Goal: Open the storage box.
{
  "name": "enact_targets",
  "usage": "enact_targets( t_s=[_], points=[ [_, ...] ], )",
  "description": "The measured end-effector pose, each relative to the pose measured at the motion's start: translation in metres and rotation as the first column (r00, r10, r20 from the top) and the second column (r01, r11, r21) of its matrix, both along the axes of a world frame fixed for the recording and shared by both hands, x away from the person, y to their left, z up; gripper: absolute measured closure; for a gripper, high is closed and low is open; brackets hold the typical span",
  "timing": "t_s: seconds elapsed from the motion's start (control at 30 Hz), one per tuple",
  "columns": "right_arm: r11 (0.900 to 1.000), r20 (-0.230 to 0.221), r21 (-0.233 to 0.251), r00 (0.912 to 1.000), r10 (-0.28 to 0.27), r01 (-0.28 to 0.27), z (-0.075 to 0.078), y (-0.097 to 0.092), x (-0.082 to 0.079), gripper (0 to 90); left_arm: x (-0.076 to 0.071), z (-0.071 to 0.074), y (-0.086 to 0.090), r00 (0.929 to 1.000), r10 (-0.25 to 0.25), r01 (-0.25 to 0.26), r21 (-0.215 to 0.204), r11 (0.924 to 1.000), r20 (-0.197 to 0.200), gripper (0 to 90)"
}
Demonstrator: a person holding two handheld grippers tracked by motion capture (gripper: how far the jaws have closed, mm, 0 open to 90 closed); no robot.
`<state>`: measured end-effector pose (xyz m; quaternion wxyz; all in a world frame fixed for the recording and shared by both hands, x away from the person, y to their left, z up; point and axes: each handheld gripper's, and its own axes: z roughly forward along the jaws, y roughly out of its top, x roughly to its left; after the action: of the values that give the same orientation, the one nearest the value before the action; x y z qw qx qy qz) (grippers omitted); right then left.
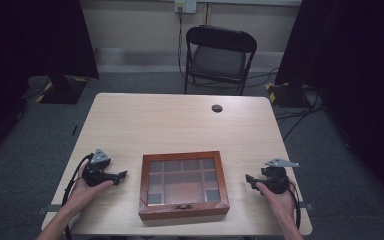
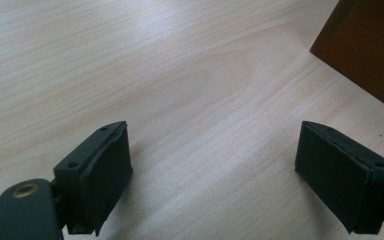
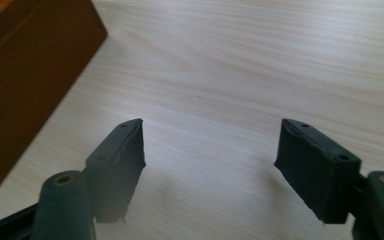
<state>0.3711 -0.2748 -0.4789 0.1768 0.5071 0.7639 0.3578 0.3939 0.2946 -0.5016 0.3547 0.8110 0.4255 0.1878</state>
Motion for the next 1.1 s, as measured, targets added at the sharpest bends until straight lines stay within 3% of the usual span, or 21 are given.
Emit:
enact_targets(
  t_s=[0.2, 0.47, 0.6, 0.67, 0.7, 0.73, 0.77, 0.87, 0.9, 0.93, 0.97, 1.1],
  points=[
    [0.9932, 0.022, 0.051, 0.9943, 0.104, -0.105, 0.012, 0.017, -0.002, 36.8, 0.0, 0.0, 0.0, 1.0, -0.001, 0.001, 0.003, 1.0, 0.0, 13.7],
    [0.9773, 0.04, 0.068, 0.9793, 0.198, -0.201, 0.024, 0.037, -0.009, 45.6, 0.0, 0.0, 0.0, 1.0, 0.0, 0.0, 0.003, 1.0, 0.001, 13.7],
    [0.9621, 0.066, 0.102, 0.9667, 0.247, -0.253, 0.034, 0.048, -0.015, 50.1, 0.0, 0.0, 0.0, 1.0, 0.0, 0.0, 0.001, 1.0, 0.0, 13.7],
    [0.9487, 0.084, 0.107, 0.9535, 0.289, -0.297, 0.042, 0.057, -0.018, 51.8, 0.0, 0.0, 0.0, 1.0, 0.0, 0.0, 0.001, 1.0, 0.0, 13.7],
    [0.9487, 0.084, 0.107, 0.9535, 0.289, -0.297, 0.042, 0.057, -0.018, 51.8, 0.0, 0.0, 0.0, 1.0, 0.0, 0.0, 0.001, 1.0, 0.0, 13.7],
    [0.9312, 0.095, 0.117, 0.9371, 0.336, -0.345, 0.049, 0.066, -0.02, 54.2, 0.0, 0.0, 0.0, 1.0, 0.0, 0.0, 0.002, 1.0, 0.001, 13.7],
    [0.9264, 0.098, 0.117, 0.9324, 0.348, -0.358, 0.052, 0.07, -0.02, 55.0, 0.0, 0.0, 0.0, 1.0, 0.0, 0.0, 0.002, 1.0, 0.0, 13.7],
    [0.8974, 0.1, 0.117, 0.904, 0.416, -0.425, 0.061, 0.087, -0.021, 58.2, 0.0, 0.0, 0.0, 1.0, 0.001, -0.001, 0.001, 1.0, 0.001, 13.7],
    [0.8974, 0.1, 0.117, 0.904, 0.416, -0.425, 0.061, 0.087, -0.021, 58.2, 0.0, 0.0, 0.0, 1.0, 0.001, -0.001, 0.001, 1.0, 0.001, 13.7],
    [0.8775, 0.102, 0.124, 0.8855, 0.453, -0.463, 0.064, 0.097, -0.02, 59.6, 0.0, 0.0, 0.0, 1.0, 0.0, 0.0, 0.002, 1.0, 0.002, 13.7],
    [0.8667, 0.103, 0.129, 0.8758, 0.471, -0.482, 0.065, 0.103, -0.02, 60.5, 0.0, 0.0, 0.0, 1.0, 0.001, -0.001, 0.003, 1.0, 0.001, 13.7],
    [0.8362, 0.103, 0.134, 0.8468, 0.522, -0.532, 0.064, 0.12, -0.02, 63.7, 0.0, 0.0, 0.0, 1.0, 0.003, -0.003, -0.003, 1.0, 0.0, 13.7]
  ],
)
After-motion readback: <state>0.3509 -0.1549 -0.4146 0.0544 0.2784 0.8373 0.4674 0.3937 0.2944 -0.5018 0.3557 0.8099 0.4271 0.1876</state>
